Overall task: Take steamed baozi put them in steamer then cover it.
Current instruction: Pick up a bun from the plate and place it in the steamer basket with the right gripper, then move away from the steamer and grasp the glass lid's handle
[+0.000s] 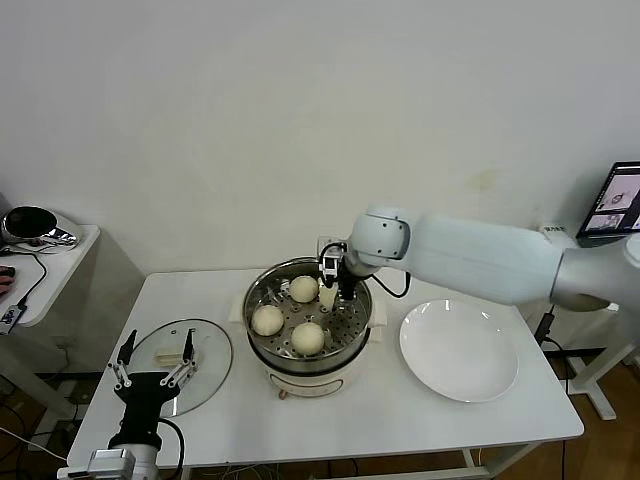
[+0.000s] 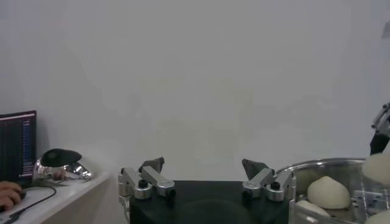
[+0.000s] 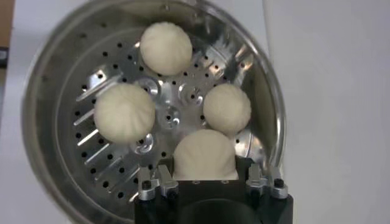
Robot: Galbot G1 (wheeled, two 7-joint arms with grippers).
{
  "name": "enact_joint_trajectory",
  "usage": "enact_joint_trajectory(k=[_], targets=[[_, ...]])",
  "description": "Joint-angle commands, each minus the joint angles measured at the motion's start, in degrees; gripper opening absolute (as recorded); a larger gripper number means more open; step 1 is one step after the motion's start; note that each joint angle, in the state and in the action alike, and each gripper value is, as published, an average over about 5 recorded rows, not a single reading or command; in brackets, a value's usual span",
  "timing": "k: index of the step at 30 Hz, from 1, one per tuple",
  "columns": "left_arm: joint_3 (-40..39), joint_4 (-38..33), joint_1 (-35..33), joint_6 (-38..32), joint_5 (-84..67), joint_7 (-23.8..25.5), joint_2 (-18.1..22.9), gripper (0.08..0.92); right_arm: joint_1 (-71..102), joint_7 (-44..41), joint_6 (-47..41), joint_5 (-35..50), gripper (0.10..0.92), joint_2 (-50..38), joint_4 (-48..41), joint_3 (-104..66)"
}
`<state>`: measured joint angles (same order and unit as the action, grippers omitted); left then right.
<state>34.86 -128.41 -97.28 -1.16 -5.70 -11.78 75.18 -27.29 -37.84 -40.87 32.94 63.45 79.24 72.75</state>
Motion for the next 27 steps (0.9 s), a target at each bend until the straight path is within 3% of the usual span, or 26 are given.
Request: enact_joint_trajectory(k=[1,6,12,16,21,27], targets=[[0.0,-0.1,0.0,0.0,0.0,0.0,0.0,0.823,3.8,0.9,-0.7,-2.0,0.619,1.4,-3.0,-1.0],[0.0,-0.2,0.0,0.0,0.0,0.0,0.0,0.823,4.6,1.2,-0.5,-2.8,0.629,1.4,-3.3,-1.6],[-0.1,-0.2,-0.1,0.0,0.1,0.0,0.1,0.823,4.6,1.1,-0.3,-2.0,0.765,0.2,-1.8,-3.3],[-0.1,-0.2,0.0,0.1,0.2,0.0,0.0,0.823,1.7,1.0,-0.5,-0.5,0.818,-3.1,1.8,-4.9],[-0.3,-0.1,0.4,0.3,0.0,-0.2,-0.2,0.823,-1.7,1.6,-0.1,2.2,0.822,-11.4,10.6,-8.4],[-0.3,1.4,0.7,1.2,-0.5,-1.2,-0.5,0.823,8.0,16.9,7.3,6.3,0.823,-25.9,24.7,-17.6]])
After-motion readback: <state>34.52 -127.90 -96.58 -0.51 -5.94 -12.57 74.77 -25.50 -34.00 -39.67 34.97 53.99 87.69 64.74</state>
